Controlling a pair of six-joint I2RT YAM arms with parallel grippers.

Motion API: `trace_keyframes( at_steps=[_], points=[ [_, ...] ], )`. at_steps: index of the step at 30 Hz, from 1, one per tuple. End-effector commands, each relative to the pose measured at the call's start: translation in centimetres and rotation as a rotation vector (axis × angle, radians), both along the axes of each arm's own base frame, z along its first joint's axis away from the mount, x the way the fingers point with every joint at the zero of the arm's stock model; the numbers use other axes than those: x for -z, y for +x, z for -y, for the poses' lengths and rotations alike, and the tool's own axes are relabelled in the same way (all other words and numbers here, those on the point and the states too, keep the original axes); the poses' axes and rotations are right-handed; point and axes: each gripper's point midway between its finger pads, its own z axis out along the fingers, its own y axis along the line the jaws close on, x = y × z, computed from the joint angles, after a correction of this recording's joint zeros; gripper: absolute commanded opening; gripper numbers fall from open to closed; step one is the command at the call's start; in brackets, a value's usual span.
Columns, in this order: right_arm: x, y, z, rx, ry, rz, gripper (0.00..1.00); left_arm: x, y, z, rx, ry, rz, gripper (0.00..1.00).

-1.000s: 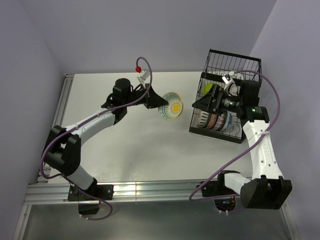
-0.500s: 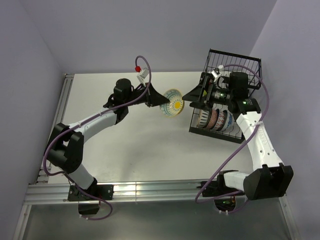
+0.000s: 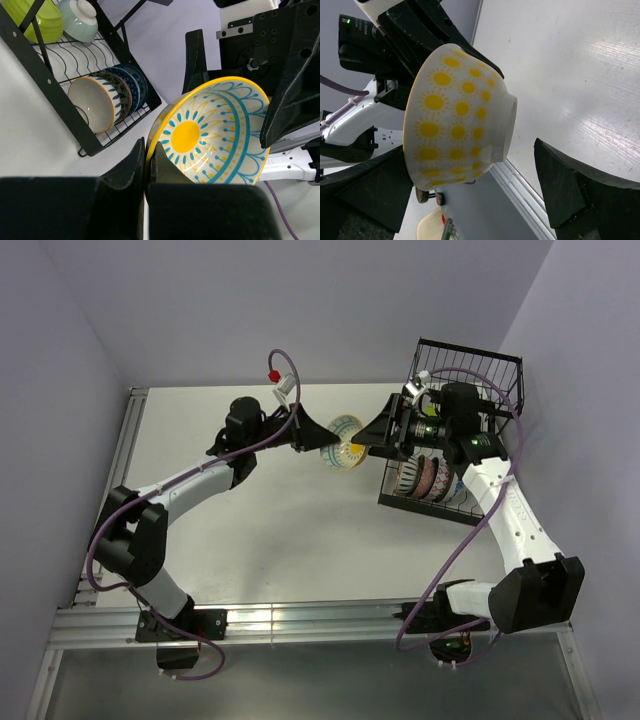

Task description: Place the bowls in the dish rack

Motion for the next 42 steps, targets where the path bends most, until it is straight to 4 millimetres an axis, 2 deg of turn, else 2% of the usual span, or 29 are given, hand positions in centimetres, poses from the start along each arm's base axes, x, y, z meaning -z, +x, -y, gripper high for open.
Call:
trace_keyframes(
  at_steps=[1, 6, 8, 15, 17, 18, 19, 23, 26, 27, 29, 32, 33, 34, 35, 36, 41, 42],
  points=[
    [-1.3, 1.0, -0.5, -0.008, 0.018, 0.064, 1.00, -3.3, -0.9, 0.2, 0.039, -0.101, 0.065, 0.00],
    [-1.6, 1.0, -0.9, -0.029, 0.059, 0.043, 0.94, -3.3, -0.6, 0.3, 0.030, -0.107, 0.057, 0.00],
    [-1.7, 0.9, -1.1, -0.039, 0.073, 0.041, 0.84, -3.2, -0.6, 0.2, 0.023, -0.110, 0.049, 0.00],
    [-1.8, 0.3, -1.4, -0.078, 0.109, 0.039, 0.72, -3.0, -0.3, 0.4, 0.021, -0.114, 0.033, 0.00],
    [-1.7, 0.2, -1.5, -0.082, 0.112, 0.030, 0.74, -3.2, -0.2, 0.4, 0.020, -0.117, 0.037, 0.00],
    [-1.7, 0.3, -1.5, -0.081, 0.113, 0.027, 0.84, -3.0, -0.2, 0.5, 0.021, -0.114, 0.033, 0.00],
    [-1.5, 0.3, -1.5, -0.078, 0.114, 0.017, 0.88, -3.2, -0.2, 0.4, 0.020, -0.114, 0.037, 0.00],
    [-1.1, 0.4, -1.5, -0.075, 0.108, 0.010, 0.91, -3.4, -0.1, 0.6, 0.023, -0.115, 0.040, 0.00],
    [-1.3, 0.3, -1.5, -0.080, 0.110, 0.017, 0.83, -3.5, 0.0, 0.6, 0.018, -0.115, 0.040, 0.00],
    [-1.4, 0.2, -1.5, -0.085, 0.114, 0.020, 0.76, -3.3, 0.0, 0.6, 0.018, -0.112, 0.039, 0.00],
    [-1.4, 0.1, -1.5, -0.088, 0.114, 0.027, 0.69, -3.3, -0.1, 0.7, 0.021, -0.111, 0.037, 0.00],
    [-1.6, -0.2, -1.5, -0.102, 0.119, 0.043, 0.47, -3.3, 0.0, 0.7, 0.022, -0.108, 0.036, 0.00],
    [-1.7, -0.2, -1.5, -0.108, 0.118, 0.057, 0.30, -3.3, 0.0, 0.7, 0.023, -0.104, 0.037, 0.00],
    [-1.9, -0.3, -1.5, -0.110, 0.116, 0.067, 0.21, -3.1, 0.0, 0.7, 0.024, -0.098, 0.031, 0.01],
    [-1.8, -0.4, -1.4, -0.109, 0.110, 0.064, 0.06, -3.0, 0.0, 0.8, 0.025, -0.091, 0.030, 0.08],
    [-2.1, -0.4, -1.4, -0.112, 0.101, 0.090, 0.00, -2.9, 0.0, 0.7, 0.024, -0.086, 0.029, 0.12],
    [-2.3, -0.1, -0.5, -0.084, 0.076, 0.118, 0.00, -2.2, 0.0, 0.6, 0.032, -0.041, 0.029, 0.46],
    [-2.4, -0.2, -0.2, -0.081, 0.072, 0.128, 0.00, -1.8, 0.1, 0.5, 0.028, -0.030, 0.018, 0.49]
  ],
)
